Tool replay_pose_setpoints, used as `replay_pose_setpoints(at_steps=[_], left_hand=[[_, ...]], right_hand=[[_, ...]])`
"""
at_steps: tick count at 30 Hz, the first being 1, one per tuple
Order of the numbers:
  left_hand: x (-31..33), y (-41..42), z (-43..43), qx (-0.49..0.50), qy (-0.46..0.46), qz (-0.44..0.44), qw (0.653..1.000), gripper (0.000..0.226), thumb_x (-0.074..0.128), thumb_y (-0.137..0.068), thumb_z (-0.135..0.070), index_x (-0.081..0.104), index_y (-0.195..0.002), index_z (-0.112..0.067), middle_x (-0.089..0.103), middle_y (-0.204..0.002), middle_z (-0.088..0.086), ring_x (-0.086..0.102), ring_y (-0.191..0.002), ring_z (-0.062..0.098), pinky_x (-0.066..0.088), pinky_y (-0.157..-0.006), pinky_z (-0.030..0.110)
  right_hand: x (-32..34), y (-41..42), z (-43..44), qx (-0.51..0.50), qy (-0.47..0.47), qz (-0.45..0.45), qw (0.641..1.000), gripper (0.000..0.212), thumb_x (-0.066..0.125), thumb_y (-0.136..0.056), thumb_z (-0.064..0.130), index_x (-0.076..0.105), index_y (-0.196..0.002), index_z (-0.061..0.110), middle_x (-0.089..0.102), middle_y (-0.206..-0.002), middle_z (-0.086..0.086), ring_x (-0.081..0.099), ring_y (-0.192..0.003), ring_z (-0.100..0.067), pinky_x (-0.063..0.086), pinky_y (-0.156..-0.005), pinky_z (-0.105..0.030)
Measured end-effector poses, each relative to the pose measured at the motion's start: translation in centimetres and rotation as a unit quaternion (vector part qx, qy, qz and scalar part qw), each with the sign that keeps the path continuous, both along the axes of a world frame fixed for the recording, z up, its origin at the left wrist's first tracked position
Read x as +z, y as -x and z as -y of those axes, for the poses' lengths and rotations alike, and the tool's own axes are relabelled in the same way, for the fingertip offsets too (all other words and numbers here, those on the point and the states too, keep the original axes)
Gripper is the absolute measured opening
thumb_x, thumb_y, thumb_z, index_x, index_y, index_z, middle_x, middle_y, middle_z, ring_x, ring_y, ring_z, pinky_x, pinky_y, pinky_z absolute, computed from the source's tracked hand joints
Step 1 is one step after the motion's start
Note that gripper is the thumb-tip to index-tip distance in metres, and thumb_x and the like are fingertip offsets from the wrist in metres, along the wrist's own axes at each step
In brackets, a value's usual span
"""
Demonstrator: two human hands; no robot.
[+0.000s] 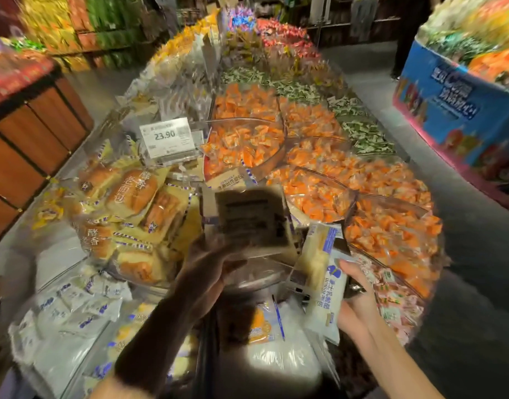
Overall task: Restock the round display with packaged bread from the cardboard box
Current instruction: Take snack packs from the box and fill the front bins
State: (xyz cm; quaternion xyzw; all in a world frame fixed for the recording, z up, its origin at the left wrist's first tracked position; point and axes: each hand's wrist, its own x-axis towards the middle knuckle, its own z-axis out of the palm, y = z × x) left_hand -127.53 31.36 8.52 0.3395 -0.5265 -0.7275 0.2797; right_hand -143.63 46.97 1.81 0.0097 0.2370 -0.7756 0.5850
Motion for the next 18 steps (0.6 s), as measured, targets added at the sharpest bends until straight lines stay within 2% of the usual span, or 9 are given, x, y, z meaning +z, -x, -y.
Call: replay_pose_setpoints(at_steps=[2,5,7,9,11,14,15,16,18], left_hand=[[1.7,0.0,2.0,0.007,0.172,0.074,0.982,0.041,0.088,-0.058,-0.02,0.071,-0.096,-0.017,0.076,-0.092,0.002,0.072,-0.086,0.023,0.058,-0.061,0.03],[5.5,1.5,4.3,0.006,0.46,0.184,0.869,0.049,0.091,-0.065,-0.024,0.069,-0.105,-0.006,0.07,-0.09,-0.005,0.069,-0.073,0.011,0.052,-0.057,0.011],[7.6,3.7,5.3,0.004,0.479,0.183,0.858,0.053,0.089,-0.07,-0.012,0.062,-0.115,-0.013,0.066,-0.088,-0.01,0.063,-0.067,-0.007,0.049,-0.058,0.006],[9.1,6.4,6.0,-0.02,0.397,0.146,0.906,0.057,0.086,-0.072,-0.005,0.055,-0.119,-0.014,0.071,-0.09,0.003,0.064,-0.064,-0.005,0.055,-0.059,0.016],[9.3,8.9,6.2,-0.052,0.39,0.146,0.908,0.06,0.083,-0.077,-0.004,0.051,-0.127,-0.007,0.062,-0.102,0.009,0.066,-0.066,-0.005,0.051,-0.056,0.012],[8.7,12.2,6.8,-0.097,0.483,0.159,0.855,0.032,0.077,-0.085,-0.009,0.05,-0.094,-0.023,0.035,-0.117,-0.001,0.059,-0.088,-0.016,0.046,-0.063,0.005],[8.5,13.0,7.0,-0.122,0.517,0.174,0.829,0.024,0.076,-0.086,-0.013,0.054,-0.096,-0.016,0.048,-0.077,-0.006,0.061,-0.095,-0.009,0.049,-0.072,0.01],[8.1,14.0,7.5,-0.152,0.545,0.195,0.802,0.029,0.075,-0.088,-0.018,0.058,-0.11,-0.011,0.065,-0.109,0.01,0.063,-0.105,0.005,0.05,-0.086,0.023],[7.2,16.0,8.1,-0.226,0.608,0.275,0.71,0.049,0.071,-0.091,-0.022,0.053,-0.136,-0.014,0.059,-0.129,0.013,0.053,-0.124,0.03,0.041,-0.1,0.042]], right_hand=[[0.1,0.7,-0.6,-0.004,0.007,0.001,1.0,0.064,0.1,-0.021,0.013,0.078,-0.08,0.002,0.075,-0.079,-0.014,0.073,-0.064,-0.026,0.058,-0.053,-0.033],[0.4,1.5,-1.8,-0.031,0.011,0.0,0.999,0.069,0.1,-0.025,0.012,0.078,-0.089,0.002,0.076,-0.091,-0.016,0.075,-0.074,-0.03,0.06,-0.058,-0.037],[0.3,1.9,-2.6,-0.062,-0.001,-0.004,0.998,0.071,0.1,-0.023,0.012,0.079,-0.09,0.004,0.076,-0.093,-0.016,0.075,-0.077,-0.029,0.06,-0.059,-0.038],[0.5,2.2,-3.4,-0.077,-0.011,-0.013,0.997,0.073,0.101,-0.024,0.013,0.079,-0.094,0.005,0.076,-0.097,-0.015,0.075,-0.08,-0.029,0.06,-0.061,-0.04],[0.4,2.4,-4.1,-0.081,-0.016,-0.015,0.996,0.076,0.101,-0.026,0.015,0.079,-0.098,0.006,0.075,-0.102,-0.016,0.075,-0.085,-0.031,0.061,-0.063,-0.041],[0.5,2.8,-5.1,-0.093,-0.022,-0.023,0.995,0.079,0.101,-0.026,0.017,0.079,-0.102,0.008,0.074,-0.108,-0.018,0.074,-0.089,-0.032,0.061,-0.065,-0.044],[0.5,2.9,-5.5,-0.107,-0.026,-0.022,0.994,0.081,0.101,-0.024,0.017,0.079,-0.102,0.009,0.074,-0.108,-0.017,0.074,-0.088,-0.032,0.061,-0.065,-0.044],[0.5,2.9,-5.8,-0.116,-0.034,-0.02,0.992,0.083,0.101,-0.022,0.017,0.079,-0.101,0.009,0.074,-0.107,-0.017,0.074,-0.087,-0.032,0.061,-0.063,-0.044],[0.4,3.1,-6.4,-0.128,-0.042,-0.017,0.991,0.084,0.101,-0.019,0.017,0.079,-0.101,0.01,0.075,-0.105,-0.016,0.075,-0.085,-0.031,0.061,-0.062,-0.043]])
